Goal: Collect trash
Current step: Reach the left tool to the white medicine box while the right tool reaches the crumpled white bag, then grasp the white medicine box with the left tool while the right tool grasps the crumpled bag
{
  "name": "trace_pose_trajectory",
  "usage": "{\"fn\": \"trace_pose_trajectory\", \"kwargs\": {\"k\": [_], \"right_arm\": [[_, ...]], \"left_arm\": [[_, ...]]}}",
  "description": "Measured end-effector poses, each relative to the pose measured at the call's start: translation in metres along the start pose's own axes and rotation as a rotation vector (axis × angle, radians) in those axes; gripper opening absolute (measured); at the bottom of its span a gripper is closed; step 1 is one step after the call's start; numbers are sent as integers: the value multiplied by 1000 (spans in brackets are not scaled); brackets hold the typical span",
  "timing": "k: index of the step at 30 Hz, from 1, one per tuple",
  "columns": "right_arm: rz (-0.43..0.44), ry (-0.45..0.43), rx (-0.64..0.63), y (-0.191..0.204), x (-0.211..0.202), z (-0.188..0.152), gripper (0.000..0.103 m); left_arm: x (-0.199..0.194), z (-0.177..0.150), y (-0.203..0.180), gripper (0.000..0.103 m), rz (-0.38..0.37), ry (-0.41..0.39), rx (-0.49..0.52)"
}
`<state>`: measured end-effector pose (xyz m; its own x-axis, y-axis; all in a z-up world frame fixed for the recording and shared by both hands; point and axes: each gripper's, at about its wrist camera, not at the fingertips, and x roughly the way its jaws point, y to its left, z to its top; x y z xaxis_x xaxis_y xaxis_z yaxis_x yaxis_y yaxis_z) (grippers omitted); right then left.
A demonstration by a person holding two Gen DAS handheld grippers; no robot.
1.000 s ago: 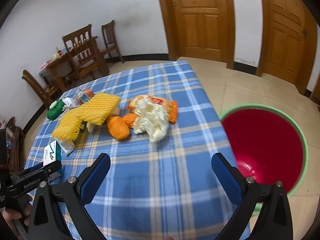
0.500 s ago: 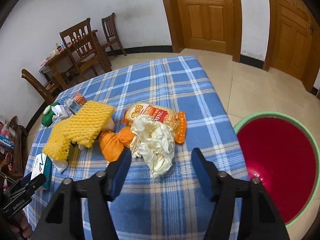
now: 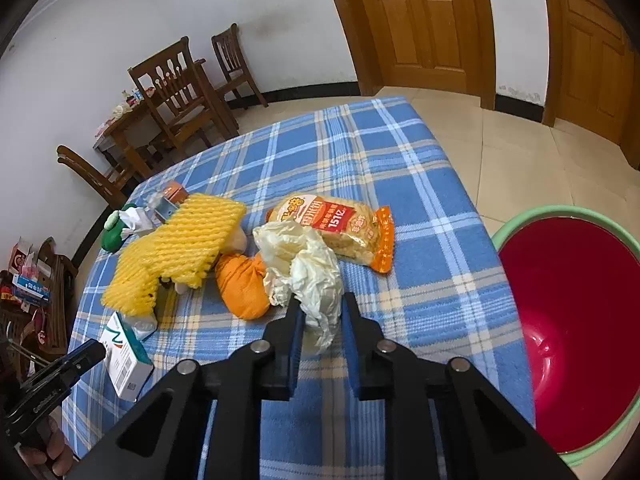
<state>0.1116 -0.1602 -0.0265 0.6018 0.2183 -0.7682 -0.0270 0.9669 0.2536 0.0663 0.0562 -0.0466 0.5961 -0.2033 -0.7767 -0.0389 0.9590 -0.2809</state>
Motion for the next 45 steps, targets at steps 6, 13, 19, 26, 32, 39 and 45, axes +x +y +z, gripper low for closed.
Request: {"fn": "trace_pose_trajectory", "kwargs": {"k": [6, 13, 19, 26, 32, 39, 45], "right_arm": [[16, -48, -5, 2, -20, -4, 18], [38, -81, 2, 2, -39, -10, 18], [56, -100, 25, -6, -48, -15, 18], [62, -116, 50, -15, -57, -19, 18], [64, -123, 67, -20, -62, -22, 18], [73, -127, 93, -24, -65, -26, 18], [74, -135, 109, -24, -70, -31, 18]], "left_arm": [[-8, -2, -9, 51, 9, -5, 16], [0, 0, -17, 80, 44, 50, -33], [19, 8, -19, 83, 73, 97, -117], [41, 13, -31, 83, 118, 130, -98], [41, 5, -37, 79, 152, 115, -16], [29, -6, -28, 66, 144, 91, 29], [10, -16, -26, 64, 99, 60, 51]]}}
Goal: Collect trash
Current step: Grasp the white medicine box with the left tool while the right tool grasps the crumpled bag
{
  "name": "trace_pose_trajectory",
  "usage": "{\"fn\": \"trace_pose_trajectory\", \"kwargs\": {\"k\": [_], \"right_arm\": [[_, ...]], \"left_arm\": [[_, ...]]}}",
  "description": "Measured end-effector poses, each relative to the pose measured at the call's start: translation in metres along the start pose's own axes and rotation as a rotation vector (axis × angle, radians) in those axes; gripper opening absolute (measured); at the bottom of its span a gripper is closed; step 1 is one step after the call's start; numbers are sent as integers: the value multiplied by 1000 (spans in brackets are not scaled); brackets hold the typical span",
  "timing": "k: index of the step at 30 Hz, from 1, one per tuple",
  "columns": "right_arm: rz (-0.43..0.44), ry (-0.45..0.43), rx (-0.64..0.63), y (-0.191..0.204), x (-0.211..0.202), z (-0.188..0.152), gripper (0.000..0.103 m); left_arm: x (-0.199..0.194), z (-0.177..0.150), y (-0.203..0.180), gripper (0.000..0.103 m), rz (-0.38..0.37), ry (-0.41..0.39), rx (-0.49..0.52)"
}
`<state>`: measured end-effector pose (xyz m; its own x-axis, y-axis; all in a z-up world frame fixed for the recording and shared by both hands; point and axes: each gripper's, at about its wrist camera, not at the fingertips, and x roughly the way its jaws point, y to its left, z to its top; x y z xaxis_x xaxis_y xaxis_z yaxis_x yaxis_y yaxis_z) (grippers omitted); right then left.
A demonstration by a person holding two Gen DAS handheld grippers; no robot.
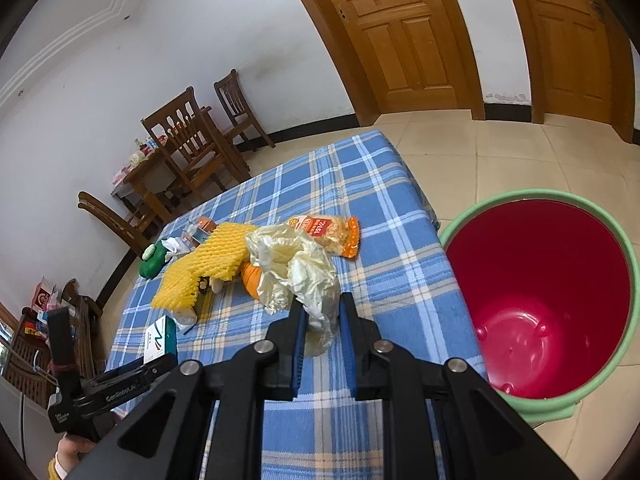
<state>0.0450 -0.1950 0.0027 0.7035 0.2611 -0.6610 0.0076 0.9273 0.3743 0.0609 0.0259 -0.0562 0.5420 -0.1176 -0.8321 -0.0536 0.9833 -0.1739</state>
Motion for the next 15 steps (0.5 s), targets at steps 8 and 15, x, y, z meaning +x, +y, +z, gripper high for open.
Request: {"fn": "trace_pose_trajectory", "kwargs": {"k": [8, 15], "right_arm": [[-8, -26, 42, -8, -15, -8, 18], [-33, -62, 80, -23, -35, -12, 18]], "left_arm": [[-33, 1, -18, 64, -76, -80, 63], [-48, 8, -54, 64, -161, -101, 140]]}}
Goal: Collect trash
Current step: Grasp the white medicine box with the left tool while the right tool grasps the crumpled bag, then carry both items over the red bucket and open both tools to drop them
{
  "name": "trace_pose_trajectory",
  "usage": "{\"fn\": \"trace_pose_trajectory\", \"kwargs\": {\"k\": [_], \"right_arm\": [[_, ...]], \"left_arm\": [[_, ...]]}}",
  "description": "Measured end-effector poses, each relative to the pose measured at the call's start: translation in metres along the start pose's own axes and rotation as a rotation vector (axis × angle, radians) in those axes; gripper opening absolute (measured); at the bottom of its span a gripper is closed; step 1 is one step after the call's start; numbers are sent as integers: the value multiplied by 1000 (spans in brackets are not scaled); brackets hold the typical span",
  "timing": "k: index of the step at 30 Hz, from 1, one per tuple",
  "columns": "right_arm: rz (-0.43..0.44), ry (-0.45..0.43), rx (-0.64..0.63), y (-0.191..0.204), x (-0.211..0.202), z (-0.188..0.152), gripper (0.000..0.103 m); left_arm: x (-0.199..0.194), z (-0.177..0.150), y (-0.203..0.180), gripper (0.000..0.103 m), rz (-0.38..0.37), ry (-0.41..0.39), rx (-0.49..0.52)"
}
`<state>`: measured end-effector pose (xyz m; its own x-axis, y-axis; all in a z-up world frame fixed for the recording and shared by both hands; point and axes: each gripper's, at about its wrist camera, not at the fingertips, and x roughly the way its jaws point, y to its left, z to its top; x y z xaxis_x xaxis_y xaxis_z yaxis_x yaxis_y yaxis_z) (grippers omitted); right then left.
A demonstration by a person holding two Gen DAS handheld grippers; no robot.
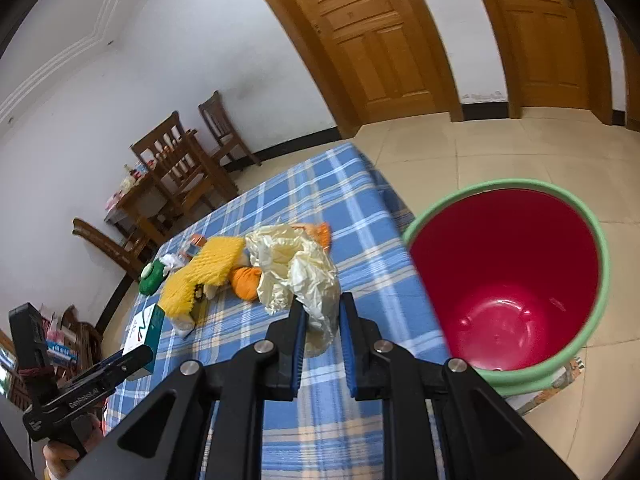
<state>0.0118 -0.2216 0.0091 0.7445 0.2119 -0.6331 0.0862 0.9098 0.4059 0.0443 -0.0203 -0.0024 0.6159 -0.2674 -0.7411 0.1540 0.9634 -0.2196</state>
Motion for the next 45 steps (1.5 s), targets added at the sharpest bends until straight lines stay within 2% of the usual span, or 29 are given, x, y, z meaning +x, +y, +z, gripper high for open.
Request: {"fn": "trace_pose_trajectory", "kwargs": {"k": [10, 29, 34, 42, 45], "right_arm": [[-69, -36, 81, -41, -18, 4, 18], [-261, -31, 252, -138, -24, 2, 22], [-292, -34, 267, -149, -26, -2, 23], [-316, -44, 282, -156, -29, -4, 33], [-315, -44, 291, -158, -30, -6, 33]], "left_arm": [[22, 24, -67, 64, -82, 4, 127], [103, 40, -202, 64, -217, 102, 378], [119, 35, -225, 64, -255, 137, 424], [128, 32, -244, 64, -289, 142, 459], [128, 32, -245, 69, -290, 143, 462]]}}
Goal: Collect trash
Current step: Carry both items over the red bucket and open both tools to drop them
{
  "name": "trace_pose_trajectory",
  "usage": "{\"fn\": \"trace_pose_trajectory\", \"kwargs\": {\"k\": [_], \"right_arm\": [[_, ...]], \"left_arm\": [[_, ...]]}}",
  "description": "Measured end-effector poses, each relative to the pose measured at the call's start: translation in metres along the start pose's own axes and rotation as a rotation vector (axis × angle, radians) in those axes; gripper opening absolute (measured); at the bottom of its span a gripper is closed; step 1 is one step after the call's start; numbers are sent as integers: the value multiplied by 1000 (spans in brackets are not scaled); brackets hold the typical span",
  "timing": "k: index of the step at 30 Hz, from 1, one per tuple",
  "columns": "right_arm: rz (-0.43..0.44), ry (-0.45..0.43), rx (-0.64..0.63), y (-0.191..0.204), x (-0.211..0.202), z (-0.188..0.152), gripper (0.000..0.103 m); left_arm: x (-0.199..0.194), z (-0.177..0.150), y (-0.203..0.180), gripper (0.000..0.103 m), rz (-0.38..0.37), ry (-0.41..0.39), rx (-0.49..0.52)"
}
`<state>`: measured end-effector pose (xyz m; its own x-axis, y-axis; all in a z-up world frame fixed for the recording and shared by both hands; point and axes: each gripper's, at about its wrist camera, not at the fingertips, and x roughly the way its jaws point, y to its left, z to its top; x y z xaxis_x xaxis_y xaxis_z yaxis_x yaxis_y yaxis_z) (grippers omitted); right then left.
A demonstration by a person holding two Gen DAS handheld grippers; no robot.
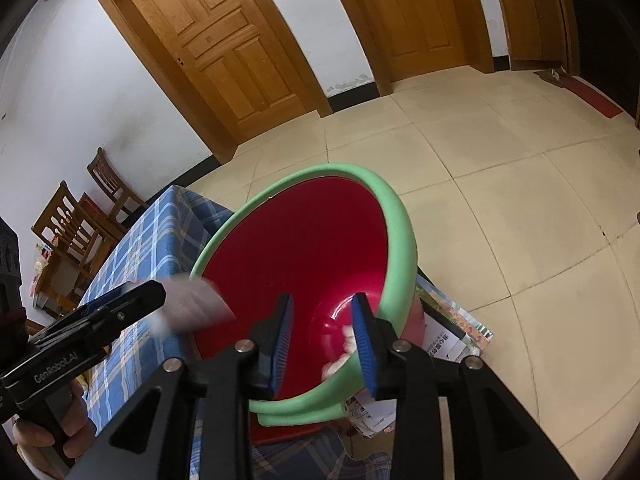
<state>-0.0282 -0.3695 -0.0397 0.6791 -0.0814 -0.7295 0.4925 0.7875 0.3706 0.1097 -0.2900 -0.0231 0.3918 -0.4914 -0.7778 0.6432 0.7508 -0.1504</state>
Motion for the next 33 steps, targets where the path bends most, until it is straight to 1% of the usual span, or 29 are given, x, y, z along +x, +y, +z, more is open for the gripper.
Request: {"fn": "trace_pose_trajectory", "kwargs": {"k": [4, 10, 17, 23, 27, 33], "right_arm": [[7, 1, 6, 0, -2, 0, 34], [24, -4, 9, 4, -7, -1, 38], [40, -7, 8, 10, -14, -4, 49], [47, 1, 1, 20, -13, -5, 59], [54, 5, -15, 30, -13, -6, 63], [61, 11, -31, 43, -14, -9, 65]], "left_arm": [[-1, 1, 0, 70, 11, 0, -9], [-6, -9, 8, 72, 23, 10, -57], [-21, -24, 22, 72, 52, 8, -115], [-44, -39, 43, 72, 103, -14, -165], [-57, -45, 60, 72, 142, -26, -201], [-75, -56, 88, 72, 196, -49, -256]]}}
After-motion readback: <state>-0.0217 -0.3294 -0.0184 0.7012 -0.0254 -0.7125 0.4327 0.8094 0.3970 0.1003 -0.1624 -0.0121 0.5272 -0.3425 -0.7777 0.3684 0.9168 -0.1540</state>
